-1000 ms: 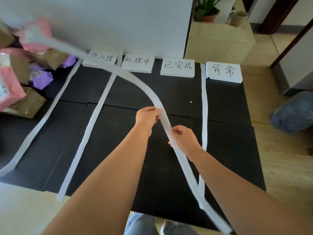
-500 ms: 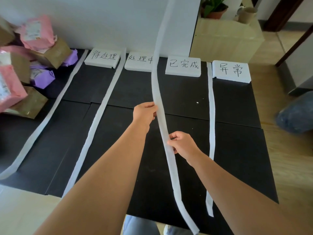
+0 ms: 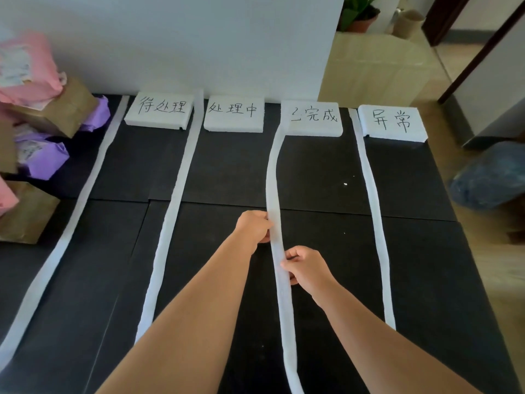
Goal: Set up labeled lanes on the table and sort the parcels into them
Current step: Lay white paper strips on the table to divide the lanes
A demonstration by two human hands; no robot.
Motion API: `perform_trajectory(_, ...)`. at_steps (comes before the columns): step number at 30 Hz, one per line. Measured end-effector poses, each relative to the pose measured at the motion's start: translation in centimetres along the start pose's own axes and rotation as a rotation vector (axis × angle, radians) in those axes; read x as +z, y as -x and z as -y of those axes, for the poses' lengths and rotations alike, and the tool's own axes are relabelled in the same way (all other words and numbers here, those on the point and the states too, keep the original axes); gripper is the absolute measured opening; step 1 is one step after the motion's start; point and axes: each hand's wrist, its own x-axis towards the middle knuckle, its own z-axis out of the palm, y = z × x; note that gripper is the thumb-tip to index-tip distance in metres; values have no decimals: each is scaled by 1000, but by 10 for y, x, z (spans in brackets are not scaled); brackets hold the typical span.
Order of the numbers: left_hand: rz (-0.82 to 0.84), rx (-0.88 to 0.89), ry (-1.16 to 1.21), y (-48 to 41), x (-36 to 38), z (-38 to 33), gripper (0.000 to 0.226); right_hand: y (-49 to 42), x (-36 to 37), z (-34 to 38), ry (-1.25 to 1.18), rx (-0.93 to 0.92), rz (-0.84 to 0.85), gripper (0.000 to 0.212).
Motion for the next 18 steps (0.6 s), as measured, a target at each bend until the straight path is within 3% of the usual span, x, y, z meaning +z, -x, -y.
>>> perform_trajectory(3,-17,14,-24,-14,-9,0,36,-7,9,3,-9,25,-12,8)
perform_trajectory(10,-40,-29,-127,-38,-24,10,21,-46,-3,15,-96,93,-222,21)
perform_trajectory(18,-54,75,-129,-65,-33,31,15,-119,-30,92,215,-163,-350,43)
